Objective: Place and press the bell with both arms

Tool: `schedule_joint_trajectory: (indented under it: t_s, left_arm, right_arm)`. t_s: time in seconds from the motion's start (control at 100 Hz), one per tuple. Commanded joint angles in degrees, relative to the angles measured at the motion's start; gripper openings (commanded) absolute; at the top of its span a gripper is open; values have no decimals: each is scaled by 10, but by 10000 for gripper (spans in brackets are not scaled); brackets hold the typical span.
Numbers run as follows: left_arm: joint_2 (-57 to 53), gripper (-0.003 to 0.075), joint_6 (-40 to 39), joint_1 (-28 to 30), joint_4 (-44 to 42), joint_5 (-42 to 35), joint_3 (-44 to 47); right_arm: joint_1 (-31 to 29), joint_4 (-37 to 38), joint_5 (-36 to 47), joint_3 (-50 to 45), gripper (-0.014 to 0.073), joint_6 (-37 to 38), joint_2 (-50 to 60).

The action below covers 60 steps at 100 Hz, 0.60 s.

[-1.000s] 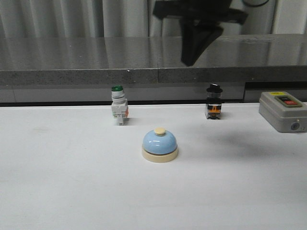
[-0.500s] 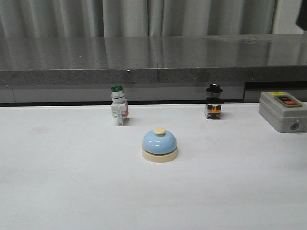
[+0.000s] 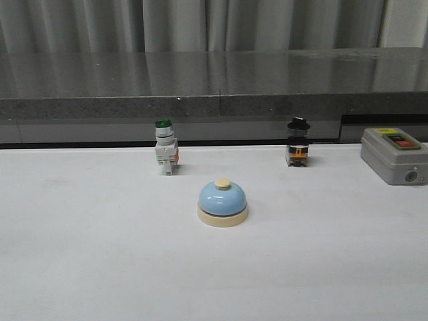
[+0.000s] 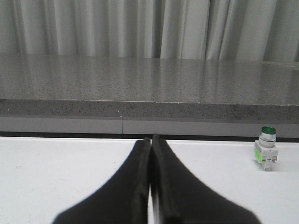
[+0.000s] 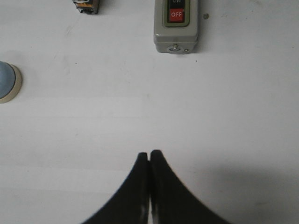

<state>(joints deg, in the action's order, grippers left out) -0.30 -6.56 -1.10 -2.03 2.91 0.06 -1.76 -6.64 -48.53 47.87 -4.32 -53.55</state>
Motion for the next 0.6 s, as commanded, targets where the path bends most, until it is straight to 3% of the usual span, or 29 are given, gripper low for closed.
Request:
schedule_joint_trajectory:
  t_s: [0.0, 0.59]
  left_arm:
    - [-17, -20, -5, 1, 4, -46, 24]
    - [-17, -20, -5, 1, 4, -46, 24]
  right_arm:
    - [-3, -8, 61, -25, -60, 1, 60]
    - [-3, -18, 104, -214, -60, 1, 460]
